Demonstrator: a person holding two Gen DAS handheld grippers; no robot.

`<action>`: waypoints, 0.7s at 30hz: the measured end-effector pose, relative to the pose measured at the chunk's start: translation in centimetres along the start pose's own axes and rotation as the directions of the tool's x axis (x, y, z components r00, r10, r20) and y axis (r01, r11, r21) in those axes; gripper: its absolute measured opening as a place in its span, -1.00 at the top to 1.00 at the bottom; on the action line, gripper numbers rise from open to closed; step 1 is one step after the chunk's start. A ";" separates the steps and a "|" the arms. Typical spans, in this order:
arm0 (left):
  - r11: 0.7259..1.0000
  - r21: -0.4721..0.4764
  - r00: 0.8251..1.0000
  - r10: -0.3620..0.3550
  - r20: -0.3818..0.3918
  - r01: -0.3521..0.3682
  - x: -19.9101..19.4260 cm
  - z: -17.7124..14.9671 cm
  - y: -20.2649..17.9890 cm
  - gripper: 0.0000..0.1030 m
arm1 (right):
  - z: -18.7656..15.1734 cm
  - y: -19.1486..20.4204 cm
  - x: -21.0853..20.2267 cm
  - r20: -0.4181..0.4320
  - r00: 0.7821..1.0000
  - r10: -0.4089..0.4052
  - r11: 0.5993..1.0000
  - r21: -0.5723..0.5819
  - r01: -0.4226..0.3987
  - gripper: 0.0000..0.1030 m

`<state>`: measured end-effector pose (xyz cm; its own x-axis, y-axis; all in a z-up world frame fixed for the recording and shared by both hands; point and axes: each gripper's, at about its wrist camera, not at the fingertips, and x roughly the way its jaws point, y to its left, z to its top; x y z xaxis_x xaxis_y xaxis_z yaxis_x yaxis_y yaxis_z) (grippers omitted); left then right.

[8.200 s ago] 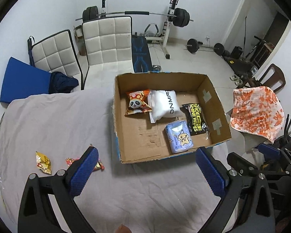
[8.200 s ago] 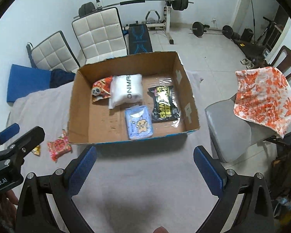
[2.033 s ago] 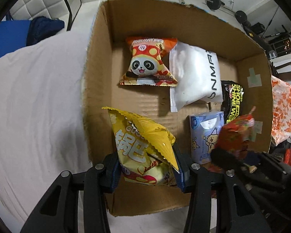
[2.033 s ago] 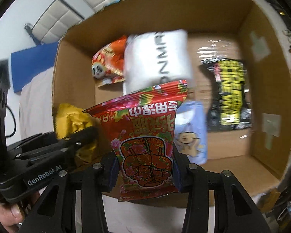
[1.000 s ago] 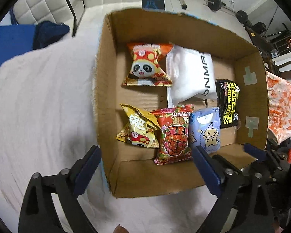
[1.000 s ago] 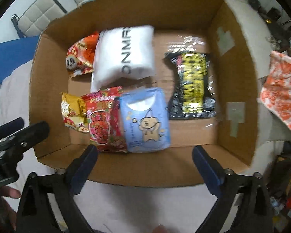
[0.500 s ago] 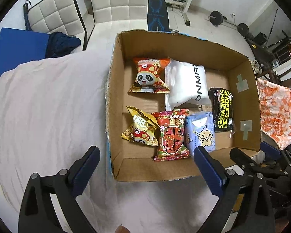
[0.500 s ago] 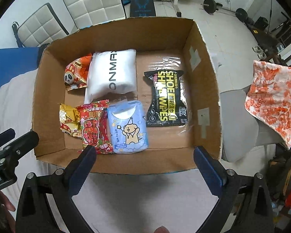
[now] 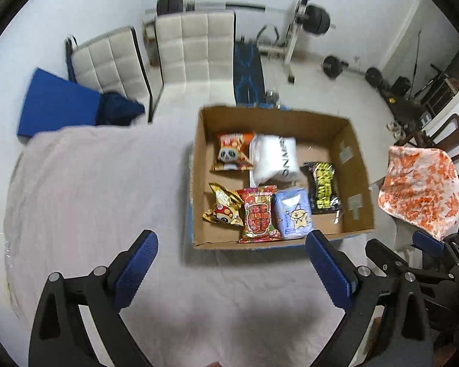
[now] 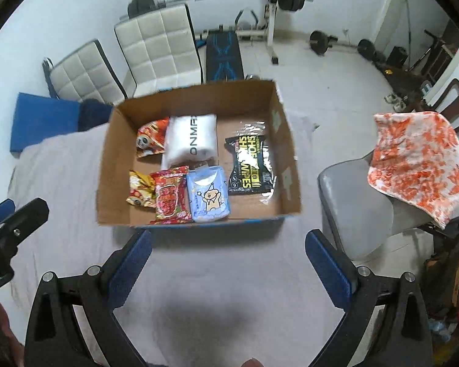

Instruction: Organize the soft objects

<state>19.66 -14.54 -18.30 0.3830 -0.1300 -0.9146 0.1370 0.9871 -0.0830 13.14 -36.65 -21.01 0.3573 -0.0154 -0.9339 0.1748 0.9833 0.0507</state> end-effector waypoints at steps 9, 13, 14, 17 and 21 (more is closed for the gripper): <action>1.000 0.010 0.995 -0.014 0.099 0.013 -9.9 -3.8 0.2 -0.93 | -5.0 -0.4 -11.7 0.139 0.990 -0.005 0.999 0.032 0.001 -0.98; 0.999 0.008 0.989 -0.052 0.136 0.051 -13.5 -5.4 0.6 -0.93 | -6.9 0.2 -15.7 0.188 0.982 -0.010 1.000 0.020 0.007 -0.98; 0.999 0.010 0.988 -0.054 0.142 0.053 -14.1 -5.6 0.4 -0.93 | -7.5 0.5 -16.8 0.202 0.979 -0.012 1.000 0.015 0.009 -0.98; 0.998 0.023 0.985 -0.054 0.164 0.051 -15.9 -6.6 0.4 -0.93 | -8.5 0.9 -18.6 0.220 0.976 -0.007 1.000 0.007 0.006 -0.98; 0.999 0.026 0.980 -0.046 0.193 0.042 -17.6 -7.8 0.3 -0.93 | -9.8 1.3 -20.4 0.244 0.970 -0.005 1.000 0.001 0.005 -0.98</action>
<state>5.84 -11.19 -5.37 0.5454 -0.1911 -0.8161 0.1767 0.9780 -0.1110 -2.87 -33.24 -5.34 0.5695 -0.0643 -0.8194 0.1777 0.9830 0.0464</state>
